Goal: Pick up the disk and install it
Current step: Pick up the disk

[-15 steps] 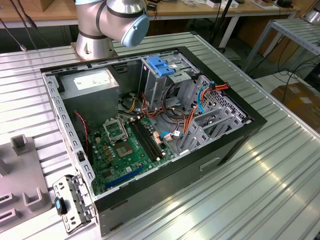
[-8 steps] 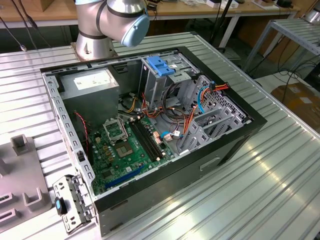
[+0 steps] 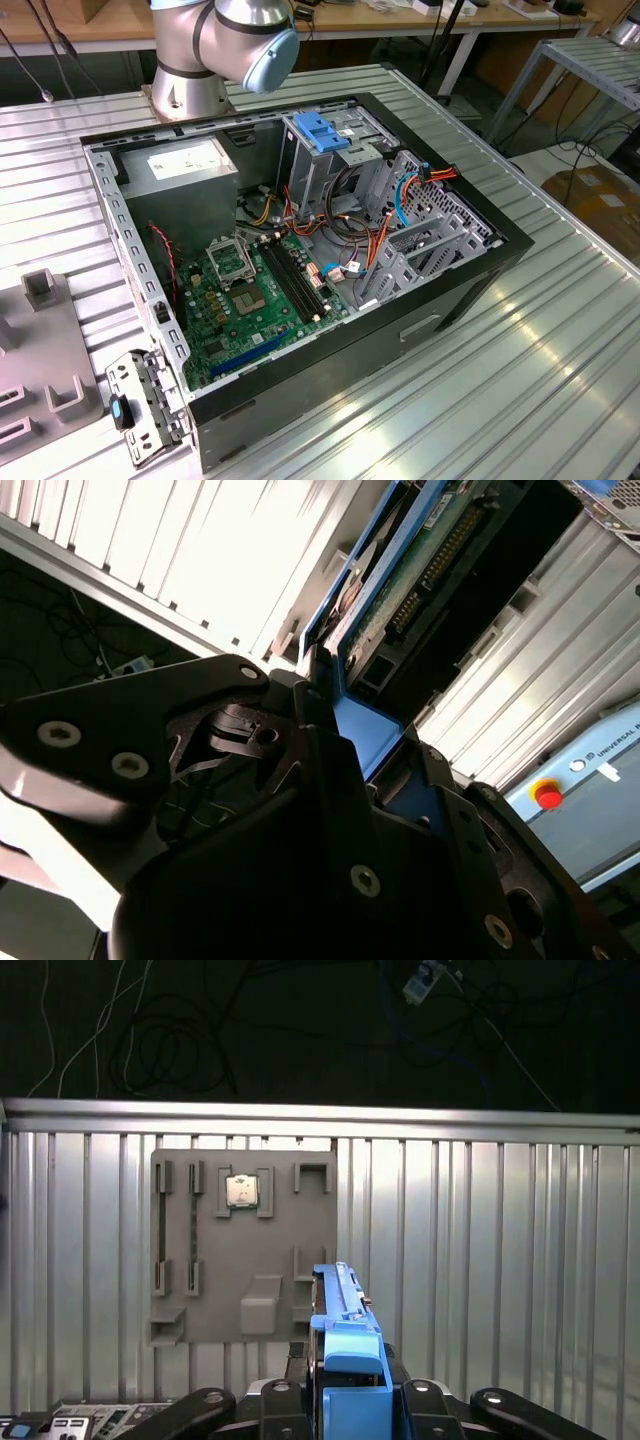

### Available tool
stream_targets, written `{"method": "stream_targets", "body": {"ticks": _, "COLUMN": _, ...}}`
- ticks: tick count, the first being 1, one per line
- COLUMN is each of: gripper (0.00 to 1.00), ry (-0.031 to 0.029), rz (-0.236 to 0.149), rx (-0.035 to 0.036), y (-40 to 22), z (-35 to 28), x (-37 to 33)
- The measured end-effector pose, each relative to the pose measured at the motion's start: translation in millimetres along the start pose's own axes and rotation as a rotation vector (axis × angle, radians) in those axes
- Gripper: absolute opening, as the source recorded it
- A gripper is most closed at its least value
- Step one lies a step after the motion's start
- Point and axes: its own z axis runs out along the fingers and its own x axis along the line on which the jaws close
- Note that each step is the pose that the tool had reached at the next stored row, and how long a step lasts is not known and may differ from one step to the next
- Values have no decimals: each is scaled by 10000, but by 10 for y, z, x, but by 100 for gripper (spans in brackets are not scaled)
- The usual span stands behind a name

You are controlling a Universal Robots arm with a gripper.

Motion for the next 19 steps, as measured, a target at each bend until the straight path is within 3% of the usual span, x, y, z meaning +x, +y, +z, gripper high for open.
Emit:
{"method": "stream_targets", "body": {"ticks": 3, "gripper": 37, "ry": 0, "rz": 2, "rx": 0, "y": -2, "z": -20, "x": 3}}
{"method": "stream_targets", "body": {"ticks": 5, "gripper": 37, "ry": 0, "rz": 0, "rx": 1, "y": -3, "z": -65, "x": 2}}
{"method": "stream_targets", "body": {"ticks": 6, "gripper": 37, "ry": -1, "rz": 0, "rx": -16, "y": -95, "z": -103, "x": 8}}
{"method": "stream_targets", "body": {"ticks": 7, "gripper": 37, "ry": -1, "rz": 2, "rx": -15, "y": -191, "z": -103, "x": 9}}
{"method": "stream_targets", "body": {"ticks": 8, "gripper": 37, "ry": -1, "rz": 0, "rx": -17, "y": -234, "z": -104, "x": 39}}
{"method": "stream_targets", "body": {"ticks": 19, "gripper": 37, "ry": 0, "rz": 1, "rx": -17, "y": -352, "z": -104, "x": 40}}
